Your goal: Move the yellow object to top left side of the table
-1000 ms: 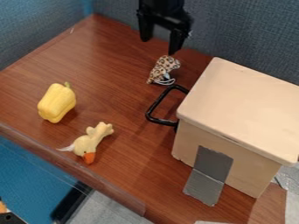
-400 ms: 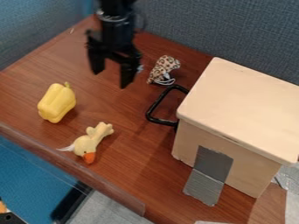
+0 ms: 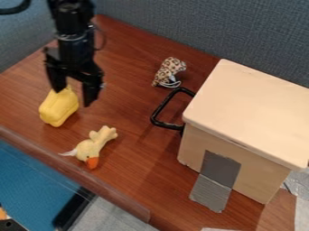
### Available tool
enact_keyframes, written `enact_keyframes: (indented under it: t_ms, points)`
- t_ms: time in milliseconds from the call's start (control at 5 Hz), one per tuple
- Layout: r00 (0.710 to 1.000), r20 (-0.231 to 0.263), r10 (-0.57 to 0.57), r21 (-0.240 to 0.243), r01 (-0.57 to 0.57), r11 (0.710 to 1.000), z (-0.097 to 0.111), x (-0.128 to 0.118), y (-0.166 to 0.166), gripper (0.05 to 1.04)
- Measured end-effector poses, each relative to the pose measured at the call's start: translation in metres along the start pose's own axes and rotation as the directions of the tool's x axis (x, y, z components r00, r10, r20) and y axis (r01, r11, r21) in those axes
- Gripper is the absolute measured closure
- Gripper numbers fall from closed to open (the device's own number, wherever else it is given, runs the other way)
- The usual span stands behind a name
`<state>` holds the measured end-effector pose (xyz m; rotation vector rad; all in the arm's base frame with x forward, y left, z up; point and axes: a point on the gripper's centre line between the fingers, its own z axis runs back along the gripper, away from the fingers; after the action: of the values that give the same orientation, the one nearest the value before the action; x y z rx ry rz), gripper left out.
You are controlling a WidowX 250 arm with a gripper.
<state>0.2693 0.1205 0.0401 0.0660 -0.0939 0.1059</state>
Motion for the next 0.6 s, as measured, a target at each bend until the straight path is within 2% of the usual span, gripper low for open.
enact_keyframes:
  t_ms: [200, 400, 600]
  points:
    - [0.999, 0.01, 0.044, 0.019, -0.044, 0.999, -0.004, -0.002, 0.011, 0.083]
    - [0.998, -0.053, 0.041, 0.02, -0.04, 0.999, -0.022, -0.005, 0.012, 0.083]
    - [0.992, -0.115, 0.041, 0.047, -0.036, 0.998, -0.037, -0.002, 0.013, 0.133]
